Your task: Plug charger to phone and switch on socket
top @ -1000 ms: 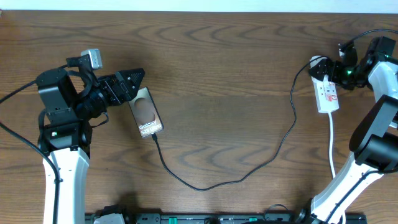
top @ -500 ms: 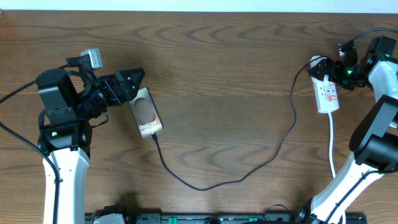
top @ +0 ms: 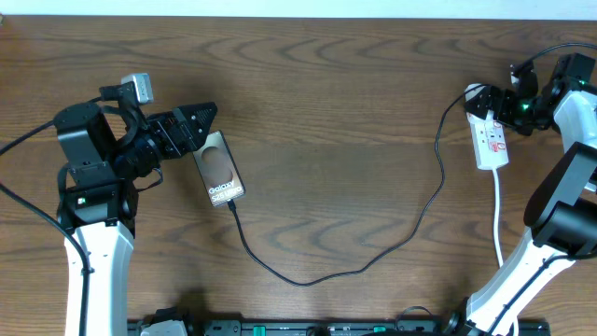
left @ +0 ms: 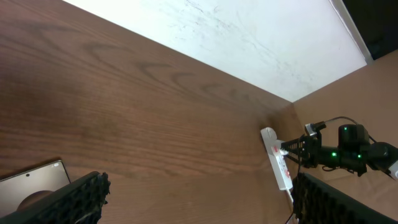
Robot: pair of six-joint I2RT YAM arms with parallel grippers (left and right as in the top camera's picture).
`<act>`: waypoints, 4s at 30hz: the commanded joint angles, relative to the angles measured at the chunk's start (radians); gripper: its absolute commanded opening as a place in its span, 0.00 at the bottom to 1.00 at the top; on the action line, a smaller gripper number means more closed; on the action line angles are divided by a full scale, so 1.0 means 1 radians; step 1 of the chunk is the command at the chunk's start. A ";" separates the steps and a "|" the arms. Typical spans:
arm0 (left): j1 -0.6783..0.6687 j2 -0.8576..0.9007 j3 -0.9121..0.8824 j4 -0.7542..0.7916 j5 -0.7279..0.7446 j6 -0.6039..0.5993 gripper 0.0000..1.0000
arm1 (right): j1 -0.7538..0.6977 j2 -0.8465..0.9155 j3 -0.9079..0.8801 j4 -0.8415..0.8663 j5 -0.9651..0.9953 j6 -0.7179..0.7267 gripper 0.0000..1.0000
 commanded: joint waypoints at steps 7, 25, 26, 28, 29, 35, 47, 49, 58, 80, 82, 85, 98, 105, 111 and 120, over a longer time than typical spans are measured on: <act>0.003 0.000 0.006 0.001 0.001 0.018 0.95 | -0.005 0.014 0.033 -0.014 -0.004 0.011 0.99; 0.003 0.000 0.006 0.000 0.001 0.018 0.95 | -0.002 0.015 0.048 -0.079 0.049 0.007 0.99; 0.003 0.000 0.006 0.000 0.001 0.018 0.95 | -0.002 0.015 0.048 -0.078 0.048 0.007 0.99; 0.003 0.000 0.006 0.000 0.002 0.018 0.95 | -0.002 0.015 0.048 -0.073 0.048 0.007 0.99; 0.003 0.000 0.006 0.000 0.002 0.018 0.95 | -0.002 0.015 0.048 -0.070 0.048 0.007 0.99; 0.003 0.000 0.006 0.000 0.002 0.018 0.95 | -0.001 0.015 0.038 -0.058 0.046 0.010 0.99; 0.003 0.000 0.006 -0.003 0.002 0.018 0.95 | 0.034 0.015 0.023 -0.040 0.026 0.020 0.99; 0.003 0.000 0.006 -0.003 0.002 0.018 0.95 | 0.039 0.015 0.023 -0.040 0.030 0.026 0.99; 0.003 0.000 0.006 -0.003 0.002 0.018 0.95 | 0.041 0.021 0.022 -0.050 0.048 0.047 0.99; 0.003 0.000 0.006 -0.003 0.002 0.018 0.95 | 0.085 0.133 0.011 -0.048 -0.034 0.075 0.97; 0.003 0.000 0.006 -0.003 0.002 0.018 0.95 | 0.096 0.133 0.010 -0.056 -0.034 0.076 0.96; 0.003 0.000 0.006 -0.003 0.002 0.018 0.95 | 0.108 0.133 0.011 -0.068 -0.024 0.076 0.96; 0.003 0.000 0.006 -0.003 0.002 0.018 0.95 | 0.116 0.133 0.011 -0.101 -0.027 0.117 0.95; 0.003 0.000 0.006 -0.003 0.002 0.018 0.95 | 0.116 0.133 0.011 -0.104 -0.007 0.123 0.95; 0.003 0.000 0.006 -0.003 0.002 0.017 0.95 | 0.111 0.130 0.011 -0.103 0.086 0.110 0.95; 0.003 0.000 0.006 -0.003 0.002 0.018 0.95 | 0.068 0.088 0.011 -0.108 0.093 0.092 0.96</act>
